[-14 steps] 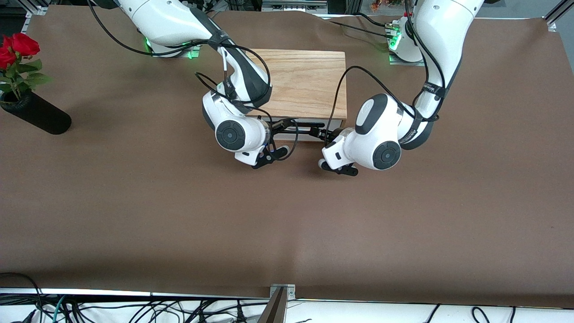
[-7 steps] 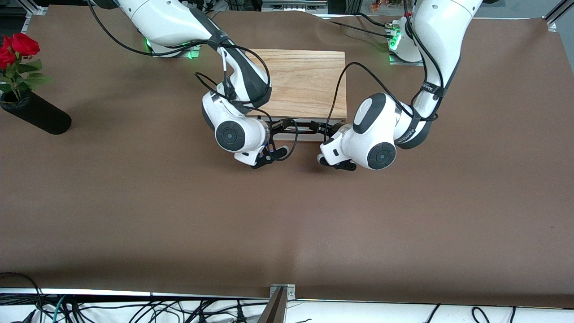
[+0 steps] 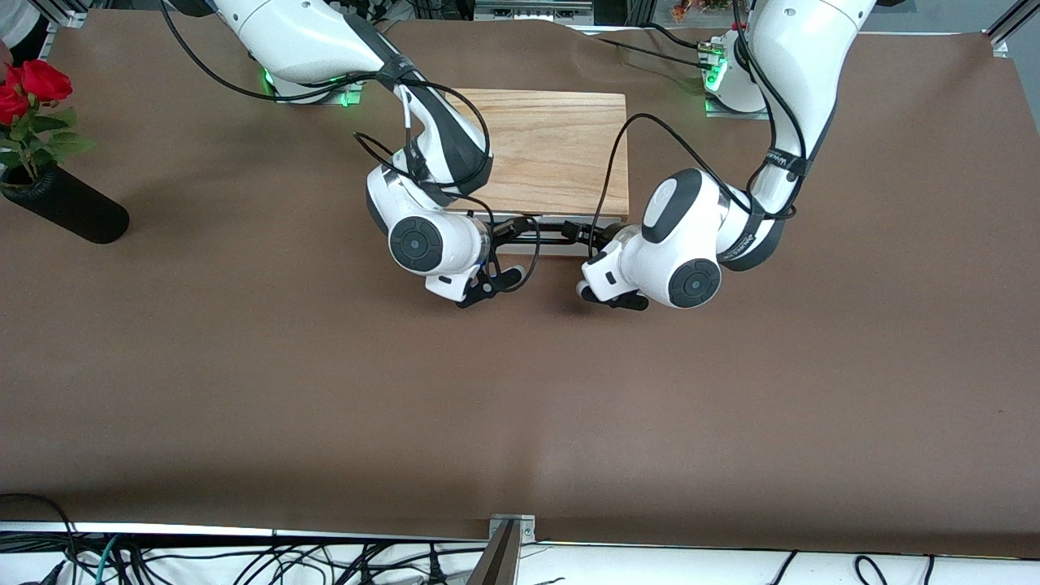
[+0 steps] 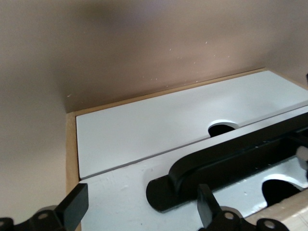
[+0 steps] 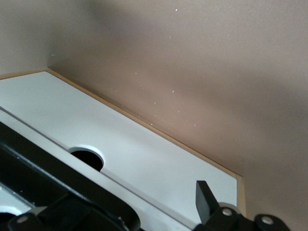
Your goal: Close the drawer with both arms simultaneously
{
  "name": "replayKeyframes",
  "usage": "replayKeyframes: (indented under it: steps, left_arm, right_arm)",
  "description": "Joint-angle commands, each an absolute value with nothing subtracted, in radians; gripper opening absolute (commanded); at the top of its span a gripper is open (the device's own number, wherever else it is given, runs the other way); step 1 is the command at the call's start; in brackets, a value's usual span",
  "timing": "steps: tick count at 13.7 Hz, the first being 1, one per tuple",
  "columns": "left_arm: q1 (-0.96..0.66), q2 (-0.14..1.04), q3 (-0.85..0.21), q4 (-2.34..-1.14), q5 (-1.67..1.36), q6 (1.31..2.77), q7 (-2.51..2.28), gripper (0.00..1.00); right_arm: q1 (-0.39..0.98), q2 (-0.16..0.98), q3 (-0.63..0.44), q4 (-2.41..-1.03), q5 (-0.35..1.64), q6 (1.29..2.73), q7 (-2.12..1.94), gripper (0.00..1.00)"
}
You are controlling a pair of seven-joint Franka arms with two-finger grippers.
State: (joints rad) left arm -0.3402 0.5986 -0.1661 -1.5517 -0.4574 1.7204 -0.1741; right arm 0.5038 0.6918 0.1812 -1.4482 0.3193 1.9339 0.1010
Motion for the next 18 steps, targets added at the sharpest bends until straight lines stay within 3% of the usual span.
replayKeyframes:
  steps: [1,4,9,13,18]
  left_arm:
    - [-0.313,0.575,-0.153,-1.482,-0.465,1.683,-0.181,1.0]
    - [-0.243,0.552,-0.161,-1.419,-0.387,1.674,-0.173,1.0]
    - [-0.154,0.433,-0.153,-1.414,-0.307,1.632,-0.173,1.0]
    - [-0.149,0.364,-0.155,-1.411,-0.144,1.621,-0.169,1.0]
    - [-0.15,0.301,-0.138,-1.388,0.0,1.566,-0.173,1.0]
  right_arm:
    - [0.5,0.695,0.19,-1.404,0.339,1.959,0.101,1.0]
    - [0.496,0.686,0.187,-1.402,0.339,1.957,0.101,1.0]
    - [0.508,0.686,0.193,-1.405,0.347,1.901,0.113,1.0]
    - [0.517,0.687,0.206,-1.407,0.348,1.793,0.124,1.0]
    - [0.515,0.69,0.206,-1.404,0.348,1.805,0.11,1.0]
